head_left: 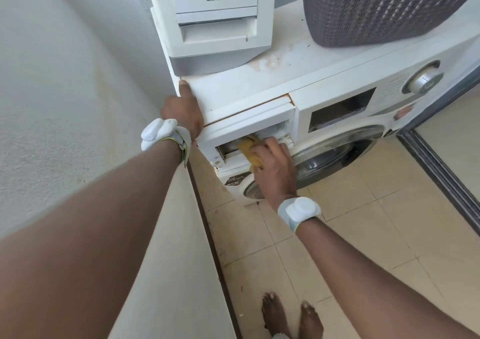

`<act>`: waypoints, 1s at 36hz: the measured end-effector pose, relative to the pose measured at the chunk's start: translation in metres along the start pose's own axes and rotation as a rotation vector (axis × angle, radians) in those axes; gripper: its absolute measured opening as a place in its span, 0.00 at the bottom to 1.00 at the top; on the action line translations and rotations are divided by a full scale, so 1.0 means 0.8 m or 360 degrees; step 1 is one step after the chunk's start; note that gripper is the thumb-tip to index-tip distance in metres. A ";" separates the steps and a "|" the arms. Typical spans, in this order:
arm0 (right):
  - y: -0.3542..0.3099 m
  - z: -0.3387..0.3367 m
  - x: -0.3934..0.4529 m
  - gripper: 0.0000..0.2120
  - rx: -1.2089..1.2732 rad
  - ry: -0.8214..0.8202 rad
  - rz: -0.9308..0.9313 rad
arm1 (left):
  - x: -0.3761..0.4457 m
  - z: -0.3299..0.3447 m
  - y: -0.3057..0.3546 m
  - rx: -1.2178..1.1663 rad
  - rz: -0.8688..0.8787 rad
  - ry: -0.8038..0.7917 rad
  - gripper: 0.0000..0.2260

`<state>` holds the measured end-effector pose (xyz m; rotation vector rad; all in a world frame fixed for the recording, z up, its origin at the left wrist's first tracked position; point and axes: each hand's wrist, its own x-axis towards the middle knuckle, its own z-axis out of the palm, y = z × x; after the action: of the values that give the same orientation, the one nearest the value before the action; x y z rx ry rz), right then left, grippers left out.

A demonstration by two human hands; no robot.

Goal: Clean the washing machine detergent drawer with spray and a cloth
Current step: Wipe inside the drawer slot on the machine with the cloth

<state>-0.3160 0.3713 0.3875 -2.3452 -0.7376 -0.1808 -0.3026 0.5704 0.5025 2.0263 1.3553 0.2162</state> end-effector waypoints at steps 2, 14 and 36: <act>0.023 -0.019 -0.003 0.17 -0.0046 0.0117 0.0091 | -0.001 -0.002 0.001 -0.0002 -0.0022 -0.0001 0.27; -0.017 0.016 -0.027 0.10 0.0025 0.0407 0.0638 | -0.002 -0.002 -0.002 -0.0101 -0.0108 0.0047 0.31; -0.066 0.017 -0.087 0.14 0.0548 0.0281 0.0306 | 0.016 0.006 -0.010 -0.0141 -0.0069 0.0022 0.30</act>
<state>-0.4038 0.3807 0.3852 -2.0256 -0.4166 -0.1600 -0.3005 0.5810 0.4910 1.9237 1.3726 0.2663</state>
